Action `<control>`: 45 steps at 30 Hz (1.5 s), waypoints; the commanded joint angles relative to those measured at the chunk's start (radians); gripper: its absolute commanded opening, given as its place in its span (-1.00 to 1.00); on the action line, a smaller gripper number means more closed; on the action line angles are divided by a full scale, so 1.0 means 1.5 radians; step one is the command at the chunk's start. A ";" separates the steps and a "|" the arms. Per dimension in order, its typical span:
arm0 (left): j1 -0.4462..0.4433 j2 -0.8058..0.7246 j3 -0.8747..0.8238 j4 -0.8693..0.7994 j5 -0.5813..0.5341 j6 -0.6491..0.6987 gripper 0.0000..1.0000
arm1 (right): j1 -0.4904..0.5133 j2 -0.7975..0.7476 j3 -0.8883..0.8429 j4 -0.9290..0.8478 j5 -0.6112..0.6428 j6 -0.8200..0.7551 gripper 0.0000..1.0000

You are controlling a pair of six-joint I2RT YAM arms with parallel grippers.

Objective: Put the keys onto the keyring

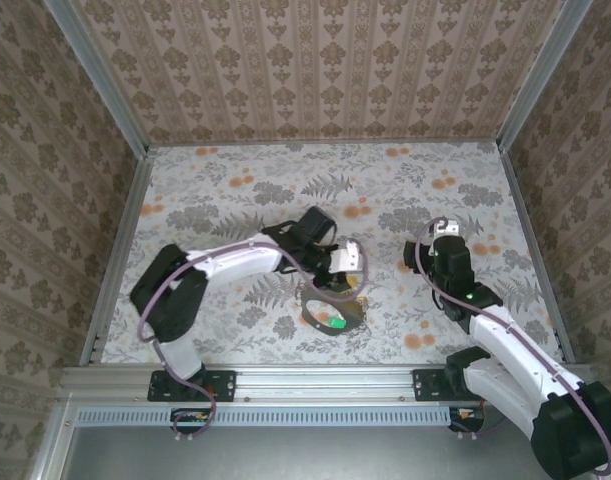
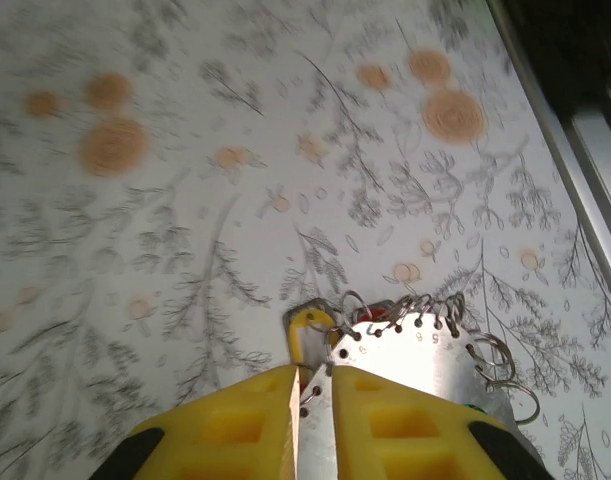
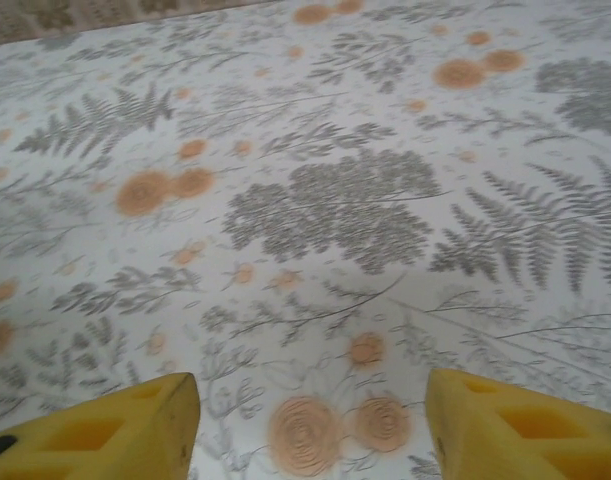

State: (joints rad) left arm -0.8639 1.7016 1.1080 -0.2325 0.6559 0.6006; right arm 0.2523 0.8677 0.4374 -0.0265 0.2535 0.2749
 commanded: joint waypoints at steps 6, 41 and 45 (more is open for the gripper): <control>0.149 -0.217 -0.234 0.392 -0.105 -0.227 -0.46 | -0.046 0.078 0.004 0.151 0.155 -0.100 0.51; 0.526 -0.347 -0.510 0.572 -0.312 -0.308 1.00 | -0.150 0.441 -0.026 0.600 -0.080 -0.154 0.99; 0.532 -0.262 -0.503 0.627 -0.273 -0.278 1.00 | -0.149 0.440 -0.026 0.598 -0.075 -0.155 0.99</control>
State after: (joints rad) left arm -0.0708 1.2552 0.3576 0.6075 0.1726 0.1425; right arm 0.0269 1.5383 0.3904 0.8845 0.1493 0.0189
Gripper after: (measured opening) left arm 0.999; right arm 0.995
